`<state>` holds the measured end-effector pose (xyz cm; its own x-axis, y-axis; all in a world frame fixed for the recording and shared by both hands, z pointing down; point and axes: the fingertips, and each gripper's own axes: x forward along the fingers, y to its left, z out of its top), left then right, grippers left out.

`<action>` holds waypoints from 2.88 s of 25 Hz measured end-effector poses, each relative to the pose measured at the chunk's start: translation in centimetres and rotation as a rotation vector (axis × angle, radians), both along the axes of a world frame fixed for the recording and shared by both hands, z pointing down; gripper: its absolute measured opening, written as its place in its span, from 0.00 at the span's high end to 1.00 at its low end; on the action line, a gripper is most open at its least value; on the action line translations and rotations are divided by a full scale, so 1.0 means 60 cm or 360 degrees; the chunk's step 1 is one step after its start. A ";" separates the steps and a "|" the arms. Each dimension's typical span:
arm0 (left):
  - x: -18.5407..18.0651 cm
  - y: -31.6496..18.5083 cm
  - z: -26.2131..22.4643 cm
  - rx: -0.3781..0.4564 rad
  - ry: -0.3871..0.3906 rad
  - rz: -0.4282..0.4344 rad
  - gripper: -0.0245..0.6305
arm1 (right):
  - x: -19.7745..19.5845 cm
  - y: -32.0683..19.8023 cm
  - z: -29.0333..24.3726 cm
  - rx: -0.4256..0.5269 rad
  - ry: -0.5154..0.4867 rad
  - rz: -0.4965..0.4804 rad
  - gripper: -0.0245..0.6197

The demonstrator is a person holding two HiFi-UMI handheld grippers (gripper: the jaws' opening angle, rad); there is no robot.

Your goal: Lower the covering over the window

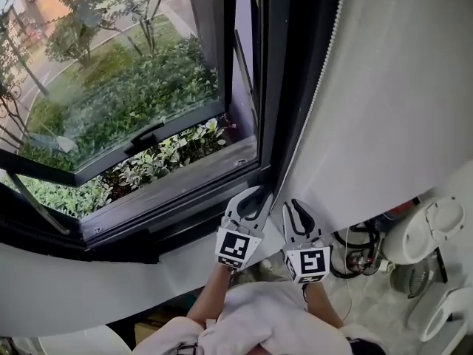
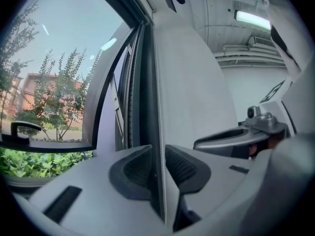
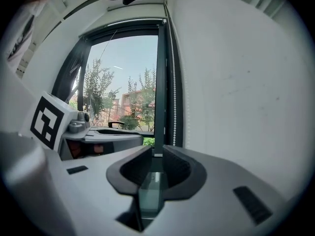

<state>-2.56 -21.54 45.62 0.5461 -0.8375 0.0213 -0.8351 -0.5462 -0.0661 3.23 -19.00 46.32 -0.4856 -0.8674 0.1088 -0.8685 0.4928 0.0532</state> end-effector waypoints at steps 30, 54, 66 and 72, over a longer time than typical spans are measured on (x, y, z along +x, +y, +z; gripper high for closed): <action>0.076 -0.127 0.037 -0.0037 -0.0089 0.0005 0.76 | 0.044 0.008 0.014 -0.0037 0.0075 0.0110 0.86; 0.087 -0.065 0.057 -0.0075 -0.0113 0.0065 0.94 | 0.041 0.035 -0.041 0.0106 0.0109 0.0056 0.86; 0.099 0.013 0.078 -0.0090 -0.0084 0.0137 0.94 | 0.025 0.040 -0.135 0.0315 0.0064 -0.0028 0.86; 0.109 0.038 0.078 -0.0114 -0.0103 0.0188 0.94 | 0.015 0.032 -0.172 0.0355 0.0016 -0.0102 0.86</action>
<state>3.98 -19.27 50.32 0.6362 -0.7626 0.1167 -0.7600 -0.6456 -0.0751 4.12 -17.06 36.01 -0.5402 -0.8380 -0.0770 -0.8347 0.5219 0.1756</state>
